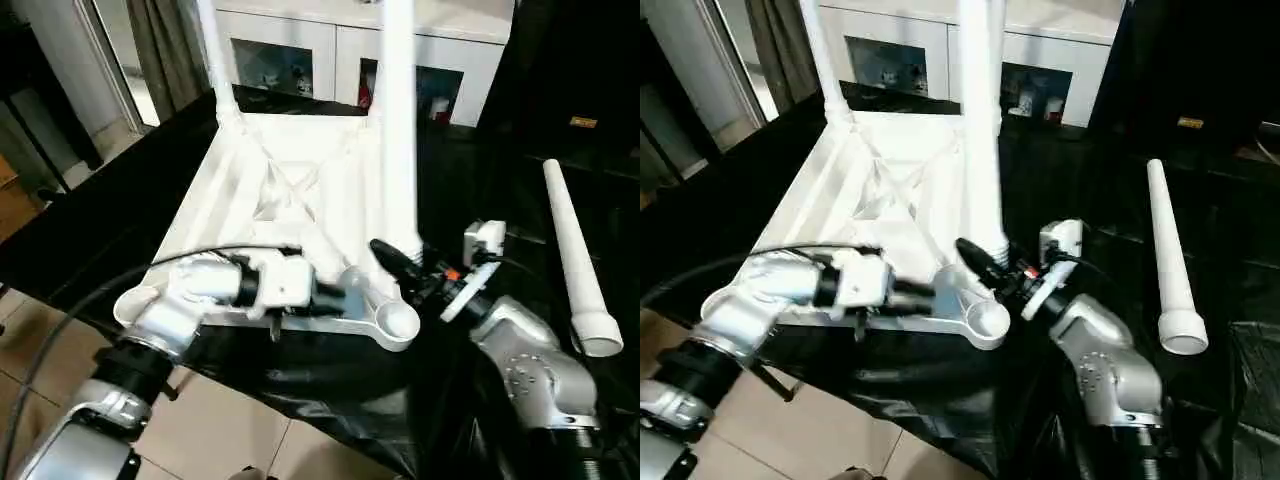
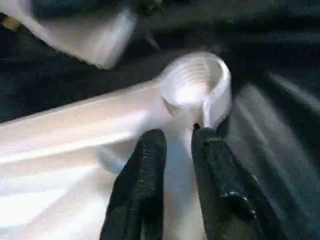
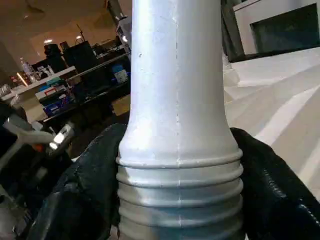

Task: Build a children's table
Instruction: Pick table leg

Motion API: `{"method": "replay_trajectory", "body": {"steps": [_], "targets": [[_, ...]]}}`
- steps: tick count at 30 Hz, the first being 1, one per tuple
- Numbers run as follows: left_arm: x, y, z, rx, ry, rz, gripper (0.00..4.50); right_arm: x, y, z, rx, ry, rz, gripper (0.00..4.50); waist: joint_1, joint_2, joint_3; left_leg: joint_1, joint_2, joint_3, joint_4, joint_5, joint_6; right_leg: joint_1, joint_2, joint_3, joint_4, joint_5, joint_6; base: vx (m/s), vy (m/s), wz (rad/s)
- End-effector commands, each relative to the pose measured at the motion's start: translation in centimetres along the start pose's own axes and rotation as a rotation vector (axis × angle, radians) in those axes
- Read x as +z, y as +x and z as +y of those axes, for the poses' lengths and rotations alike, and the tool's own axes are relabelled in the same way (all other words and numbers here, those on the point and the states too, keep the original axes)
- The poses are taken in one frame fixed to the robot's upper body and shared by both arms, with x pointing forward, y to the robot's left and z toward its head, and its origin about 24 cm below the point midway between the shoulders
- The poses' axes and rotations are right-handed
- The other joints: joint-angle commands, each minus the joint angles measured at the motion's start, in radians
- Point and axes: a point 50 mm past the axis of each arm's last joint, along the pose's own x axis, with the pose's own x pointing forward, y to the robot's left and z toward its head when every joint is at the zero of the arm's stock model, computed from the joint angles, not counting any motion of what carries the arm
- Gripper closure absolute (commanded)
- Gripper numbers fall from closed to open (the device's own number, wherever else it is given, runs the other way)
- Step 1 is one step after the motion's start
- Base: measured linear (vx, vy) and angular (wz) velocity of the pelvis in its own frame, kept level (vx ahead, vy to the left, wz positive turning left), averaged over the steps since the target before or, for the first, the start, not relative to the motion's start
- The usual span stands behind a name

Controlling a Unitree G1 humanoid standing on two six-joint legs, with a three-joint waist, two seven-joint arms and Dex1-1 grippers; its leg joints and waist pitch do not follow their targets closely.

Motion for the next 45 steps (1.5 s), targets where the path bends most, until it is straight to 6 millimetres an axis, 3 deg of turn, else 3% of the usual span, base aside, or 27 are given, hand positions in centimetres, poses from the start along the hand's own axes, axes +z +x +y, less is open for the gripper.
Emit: {"method": "replay_trajectory", "body": {"steps": [1, 3, 5, 7, 8, 11, 16, 21, 22, 23, 24, 27, 28, 29, 30, 31, 35, 36, 45], "targets": [[1.1, -0.6, 1.1, 0.114, -0.149, -0.136, 3.08, 0.8, 0.8, 0.4, 0.02, -0.009, -0.037, 1.78, 0.001, -0.006, -0.082, 0.011, 0.033, -0.015, -0.064, -0.136, 0.012, 0.051, -0.07, 0.034, -0.064, -0.062, -0.249, 0.0, 0.0, 0.0], [2.8, -0.9, 2.6, 0.195, -0.313, -0.318, 3.03, 0.9, 1.0, 0.6, 0.038, -0.006, -0.034, 1.78, 0.003, -0.012, -0.082, 0.011, 0.032, -0.012, -0.061, -0.128, 0.012, 0.051, -0.071, 0.034, -0.06, -0.056, -0.266, 0.0, 0.0, 0.0], [4.1, -1.3, 3.9, 0.245, -0.43, -0.472, 2.68, 1.0, 1.2, 0.7, 0.053, -0.005, -0.033, 1.78, 0.008, -0.014, -0.081, 0.008, 0.028, -0.011, -0.057, -0.119, 0.019, 0.05, -0.069, 0.033, -0.059, -0.062, -0.283, 0.0, 0.0, 0.0], [4.7, -1.5, 4.8, 0.277, -0.5, -0.569, 2.66, 1.1, 1.2, 0.7, 0.064, -0.003, -0.034, 1.78, 0.007, -0.015, -0.08, 0.006, 0.027, -0.014, -0.058, -0.112, 0.03, 0.052, -0.068, 0.033, -0.064, -0.073, -0.266, 0.0, 0.0, 0.0], [4.9, -1.6, 5.1, 0.289, -0.529, -0.605, 2.63, 1.1, 1.2, 0.6, 0.069, -0.001, -0.034, 1.78, 0.006, -0.025, -0.079, 0.004, 0.024, -0.012, -0.058, -0.105, 0.036, 0.055, -0.065, 0.033, -0.065, -0.073, -0.253, 0.0, 0.0, 0.0], [5.0, -1.4, 6.2, 0.334, -0.646, -0.706, 2.35, 1.2, 1.2, 0.8, 0.101, 0.004, -0.031, 1.78, 0.006, -0.019, -0.083, 0.004, 0.02, -0.011, -0.054, -0.084, 0.043, 0.057, -0.063, 0.032, -0.064, -0.053, -0.242, 0.0, 0.0, 0.0], [5.4, -0.5, 7.0, 0.347, -0.718, -0.698, 1.92, 1.7, 1.3, 1.1, 0.14, 0.007, -0.046, 1.78, 0.007, -0.021, -0.086, 0.001, 0.022, -0.016, -0.053, -0.07, 0.061, 0.062, -0.065, 0.031, -0.064, -0.017, -0.235, 0.0, 0.0, 0.0], [6.0, 0.0, 7.4, 0.313, -0.781, -0.715, 1.55, 1.8, 1.3, 1.3, 0.17, 0.009, -0.046, 1.78, 0.009, -0.019, -0.084, 0.003, 0.021, -0.016, -0.054, -0.082, 0.057, 0.062, -0.065, 0.03, -0.068, -0.033, -0.241, 0.0, 0.0, 0.0], [6.3, 0.1, 7.5, 0.281, -0.813, -0.746, 1.55, 1.7, 1.3, 1.4, 0.183, 0.015, -0.039, 1.78, 0.011, -0.004, -0.084, 0.002, 0.022, -0.019, -0.053, -0.083, 0.053, 0.062, -0.066, 0.03, -0.065, -0.033, -0.243, 0.0, 0.0, 0.0], [6.8, 0.2, 7.5, 0.242, -0.845, -0.779, 1.46, 1.6, 1.3, 1.4, 0.196, 0.021, -0.031, 1.78, 0.008, -0.012, -0.086, 0.003, 0.021, -0.016, -0.053, -0.086, 0.049, 0.062, -0.064, 0.029, -0.065, -0.022, -0.249, 0.0, 0.0, 0.0], [7.0, 0.2, 7.5, 0.22, -0.86, -0.793, 1.44, 1.6, 1.3, 1.5, 0.201, 0.023, -0.029, 1.78, 0.009, -0.005, -0.085, 0.003, 0.021, -0.017, -0.053, -0.089, 0.048, 0.06, -0.062, 0.028, -0.067, -0.013, -0.259, 0.0, 0.0, 0.0], [8.2, 0.6, 6.0, -0.026, -0.907, -0.812, 1.25, 0.7, 1.0, 1.7, 0.249, 0.033, 0.043, 1.78, 0.009, 0.004, -0.085, 0.004, 0.02, -0.019, -0.053, -0.104, 0.041, 0.064, -0.061, 0.027, -0.064, -0.004, -0.271, 0.0, 0.0, 0.0], [8.2, 0.7, 5.6, -0.06, -0.907, -0.797, 1.02, 0.5, 1.0, 1.8, 0.256, 0.037, 0.055, 1.78, 0.008, 0.001, -0.085, 0.003, 0.02, -0.019, -0.054, -0.102, 0.043, 0.065, -0.061, 0.027, -0.065, -0.003, -0.27, 0.0, 0.0, 0.0], [8.2, 0.7, 5.6, -0.06, -0.907, -0.797, 0.96, 0.5, 1.0, 1.8, 0.256, 0.037, 0.055, 1.78, 0.008, 0.001, -0.084, 0.003, 0.021, -0.019, -0.054, -0.098, 0.047, 0.065, -0.061, 0.027, -0.065, 0.001, -0.269, 0.0, 0.0, 0.0], [8.0, 1.2, 5.0, -0.105, -0.909, -0.762, 0.96, 0.0, 0.8, 1.9, 0.283, 0.047, 0.094, 1.78, 0.008, 0.01, -0.083, 0.004, 0.022, -0.02, -0.054, -0.101, 0.049, 0.063, -0.062, 0.027, -0.068, -0.004, -0.269, 0.0, 0.0, 0.0], [8.0, 1.2, 5.0, -0.107, -0.91, -0.761, 0.72, -0.1, 0.7, 1.9, 0.286, 0.048, 0.098, 1.78, 0.007, 0.005, -0.082, 0.003, 0.021, -0.019, -0.054, -0.107, 0.049, 0.065, -0.061, 0.026, -0.07, -0.011, -0.269, 0.0, 0.0, 0.0], [8.1, 1.6, 4.5, -0.171, -0.919, -0.747, 0.51, -0.4, 0.5, 2.4, 0.34, 0.063, 0.143, 1.78, 0.012, 0.007, -0.083, 0.003, 0.021, -0.019, -0.055, -0.112, 0.046, 0.066, -0.062, 0.027, -0.073, -0.05, -0.26, 0.0, 0.0, 0.0], [8.2, 1.6, 4.4, -0.181, -0.912, -0.736, 0.27, -0.4, 0.4, 2.5, 0.35, 0.066, 0.151, 1.78, 0.012, 0.008, -0.083, 0.003, 0.021, -0.019, -0.055, -0.114, 0.044, 0.066, -0.062, 0.027, -0.073, -0.058, -0.258, 0.0, 0.0, 0.0], [6.5, 2.5, 5.4, 0.019, -0.858, -0.589, 0.07, -0.2, -0.2, 2.4, 0.37, 0.055, 0.181, 1.78, 0.008, 0.008, -0.085, 0.002, 0.02, -0.022, -0.055, -0.103, 0.044, 0.066, -0.062, 0.026, -0.081, -0.088, -0.222, 0.0, 0.0, 0.0]]}}
